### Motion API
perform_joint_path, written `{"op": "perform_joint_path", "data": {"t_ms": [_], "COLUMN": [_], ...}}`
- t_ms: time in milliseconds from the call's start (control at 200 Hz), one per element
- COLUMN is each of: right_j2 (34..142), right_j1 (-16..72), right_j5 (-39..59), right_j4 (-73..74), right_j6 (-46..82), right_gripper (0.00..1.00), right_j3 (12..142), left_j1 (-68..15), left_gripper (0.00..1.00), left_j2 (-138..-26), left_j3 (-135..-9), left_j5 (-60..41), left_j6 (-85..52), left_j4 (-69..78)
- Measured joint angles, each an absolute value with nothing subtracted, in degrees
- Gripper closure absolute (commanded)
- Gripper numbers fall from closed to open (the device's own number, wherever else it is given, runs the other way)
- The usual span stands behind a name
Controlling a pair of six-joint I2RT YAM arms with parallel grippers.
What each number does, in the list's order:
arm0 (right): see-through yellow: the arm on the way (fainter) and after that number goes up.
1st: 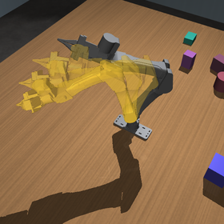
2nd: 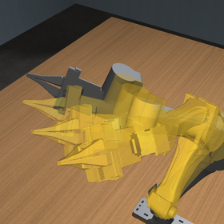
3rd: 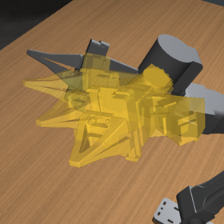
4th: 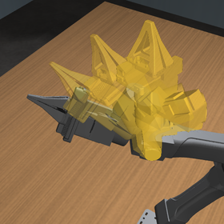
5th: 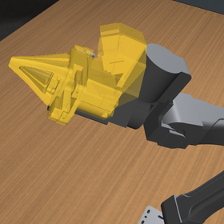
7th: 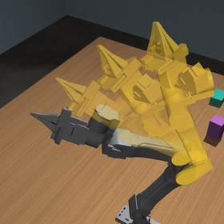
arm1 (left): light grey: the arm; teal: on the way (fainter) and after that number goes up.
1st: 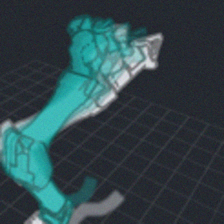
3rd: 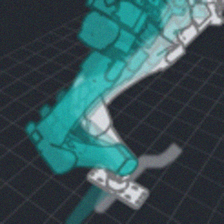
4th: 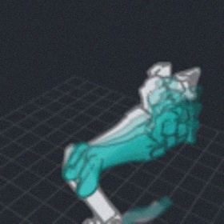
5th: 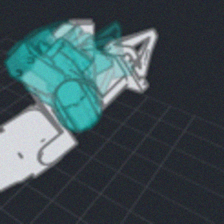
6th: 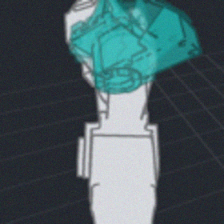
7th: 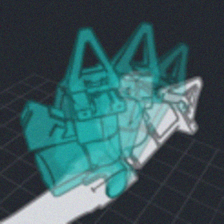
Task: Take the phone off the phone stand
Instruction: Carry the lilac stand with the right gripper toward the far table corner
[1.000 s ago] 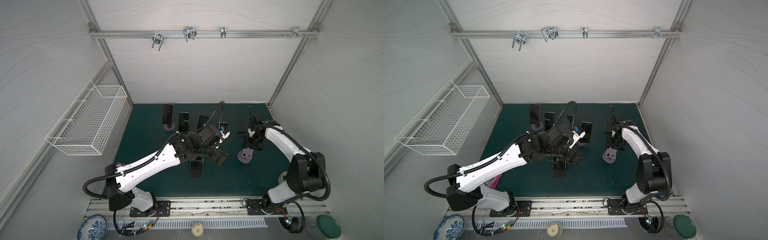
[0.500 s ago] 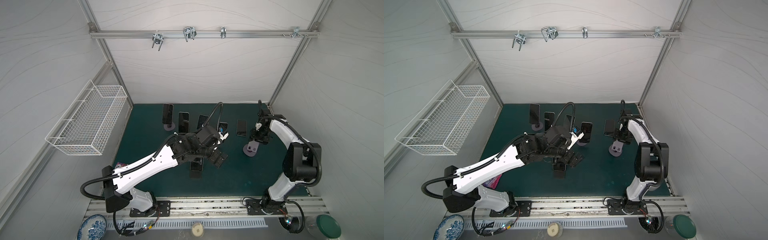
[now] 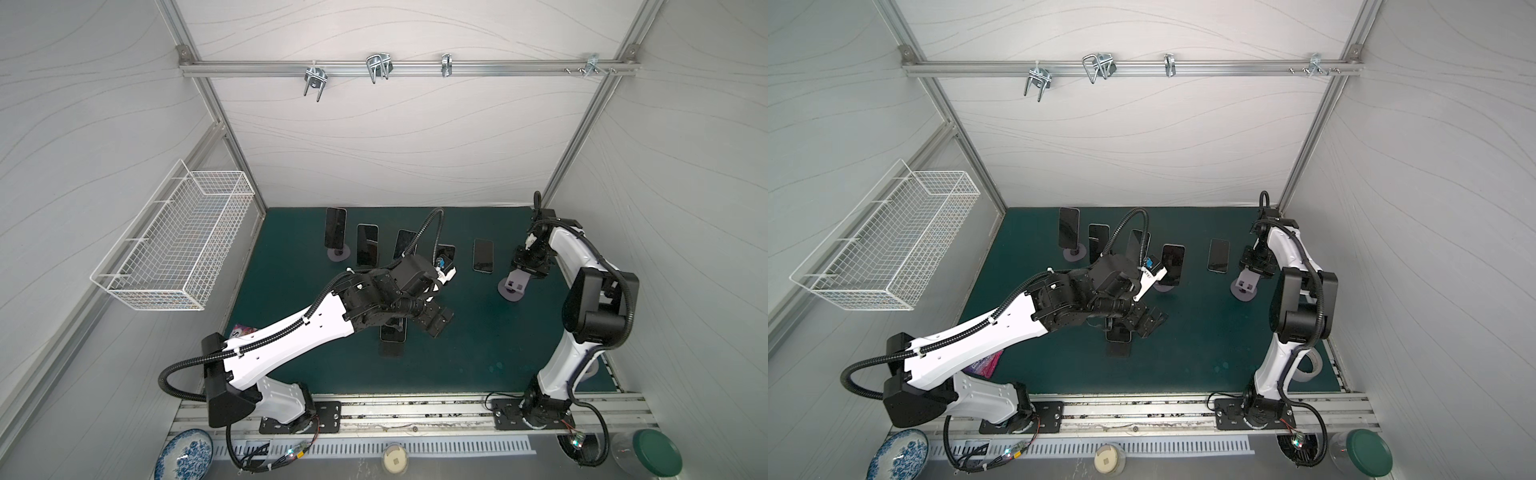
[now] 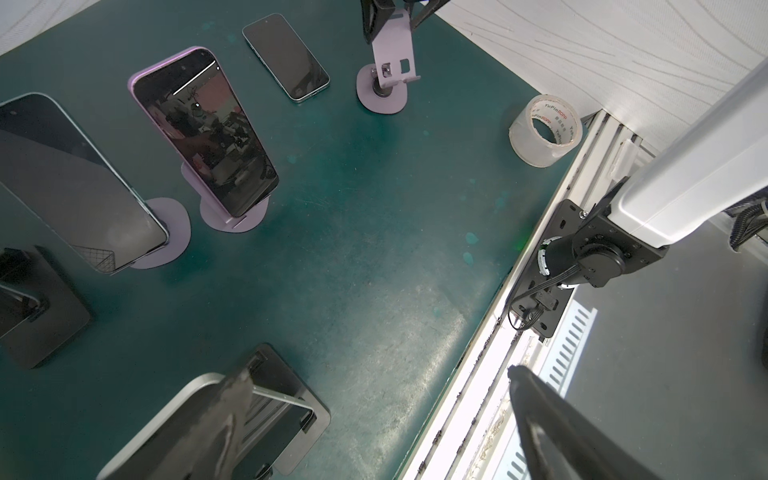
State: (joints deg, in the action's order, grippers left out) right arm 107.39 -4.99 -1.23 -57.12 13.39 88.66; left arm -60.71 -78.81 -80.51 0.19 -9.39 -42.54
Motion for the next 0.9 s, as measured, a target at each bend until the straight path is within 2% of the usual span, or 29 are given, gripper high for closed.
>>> {"op": "perform_joint_path", "data": {"t_ms": [435, 895], "right_j2": [116.31, 124.6], "right_j1": [-7.07, -7.33], "right_j5": [-1.54, -1.39], "right_j4": [-60.77, -64.93], "right_j6": [12.97, 11.97], "right_gripper": [0.45, 0.45], "right_j3": [100.51, 113.01], "left_j1": [-60.71, -60.62], "left_gripper": [0.02, 0.02], "left_j2": [-80.68, -85.32], "left_j3": [-78.52, -82.67], "left_j5": [-0.95, 0.89], "left_j6": [-6.55, -4.54], "left_j4": [-37.67, -35.9]}}
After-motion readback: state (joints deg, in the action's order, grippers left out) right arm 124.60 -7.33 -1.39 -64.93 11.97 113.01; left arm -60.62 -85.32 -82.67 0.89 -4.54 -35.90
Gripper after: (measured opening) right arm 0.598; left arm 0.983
